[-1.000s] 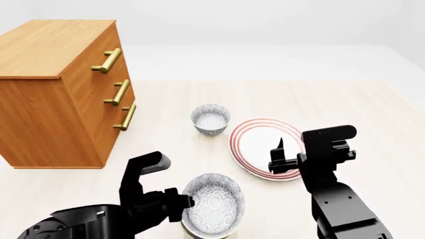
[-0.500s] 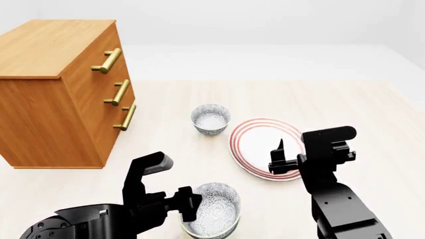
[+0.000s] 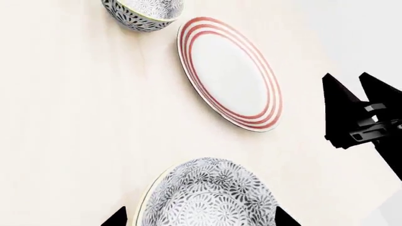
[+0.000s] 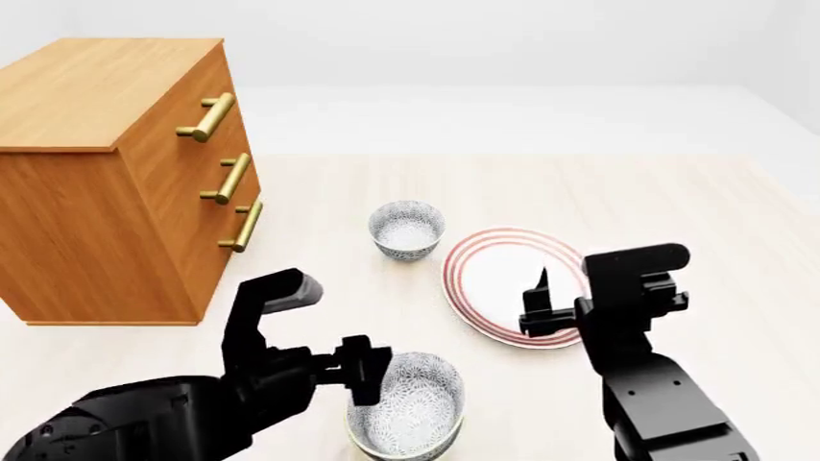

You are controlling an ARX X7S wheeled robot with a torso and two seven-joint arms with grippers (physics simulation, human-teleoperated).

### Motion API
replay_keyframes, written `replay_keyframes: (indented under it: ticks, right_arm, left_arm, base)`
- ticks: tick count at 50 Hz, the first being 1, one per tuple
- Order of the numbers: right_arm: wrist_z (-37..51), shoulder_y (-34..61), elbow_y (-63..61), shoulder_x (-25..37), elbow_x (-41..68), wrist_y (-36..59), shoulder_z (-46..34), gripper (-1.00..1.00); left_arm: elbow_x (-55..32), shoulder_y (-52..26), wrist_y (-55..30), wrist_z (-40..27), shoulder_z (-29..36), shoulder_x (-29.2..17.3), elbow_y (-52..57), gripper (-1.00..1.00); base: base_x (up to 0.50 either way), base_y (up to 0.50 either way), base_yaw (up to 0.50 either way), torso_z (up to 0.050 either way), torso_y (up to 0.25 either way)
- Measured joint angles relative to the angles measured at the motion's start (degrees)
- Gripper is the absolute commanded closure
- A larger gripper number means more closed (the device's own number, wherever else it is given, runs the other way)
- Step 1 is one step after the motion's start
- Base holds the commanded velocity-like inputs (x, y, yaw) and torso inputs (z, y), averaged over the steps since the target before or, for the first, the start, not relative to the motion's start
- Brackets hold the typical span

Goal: Stack the bowl in the middle on the bowl at the back.

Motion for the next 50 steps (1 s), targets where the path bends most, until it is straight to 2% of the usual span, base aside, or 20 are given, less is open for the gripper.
replay_keyframes:
  ticks: [9, 20, 36, 44, 50]
  right_arm:
    - [0.7, -0.6, -3.9, 0.4, 0.6, 1.8, 0.5, -1.00]
    - [3.0, -2.4, -14.3, 1.1, 1.8, 5.8, 2.5, -1.00]
    - [7.1, -5.4, -36.8, 2.7, 3.9, 14.0, 6.3, -1.00]
    - [9.0, -8.1, -48.1, 3.3, 5.5, 16.7, 9.7, -1.00]
    - [16.9, -11.3, -53.3, 9.0, 11.0, 12.3, 9.4, -1.00]
  left_arm:
    - [6.5, -1.2, 3.2, 3.4, -1.7, -1.0, 4.8, -1.00]
    - [17.9, 0.4, 11.5, 7.4, -5.0, -1.7, 11.0, -1.00]
    - [41.1, 10.9, 27.9, 3.8, -12.5, -4.7, 26.4, -1.00]
    - [48.7, 17.6, 35.1, 1.2, -17.2, -6.2, 32.1, -1.00]
    - [52.2, 22.6, 39.8, 0.3, -20.3, -7.0, 35.1, -1.00]
  base:
    - [0.00, 0.00, 0.00, 0.000, 0.000]
    - [0.00, 0.00, 0.00, 0.000, 0.000]
    - [0.00, 0.00, 0.00, 0.000, 0.000]
    - [0.00, 0.00, 0.00, 0.000, 0.000]
    - [0.00, 0.00, 0.00, 0.000, 0.000]
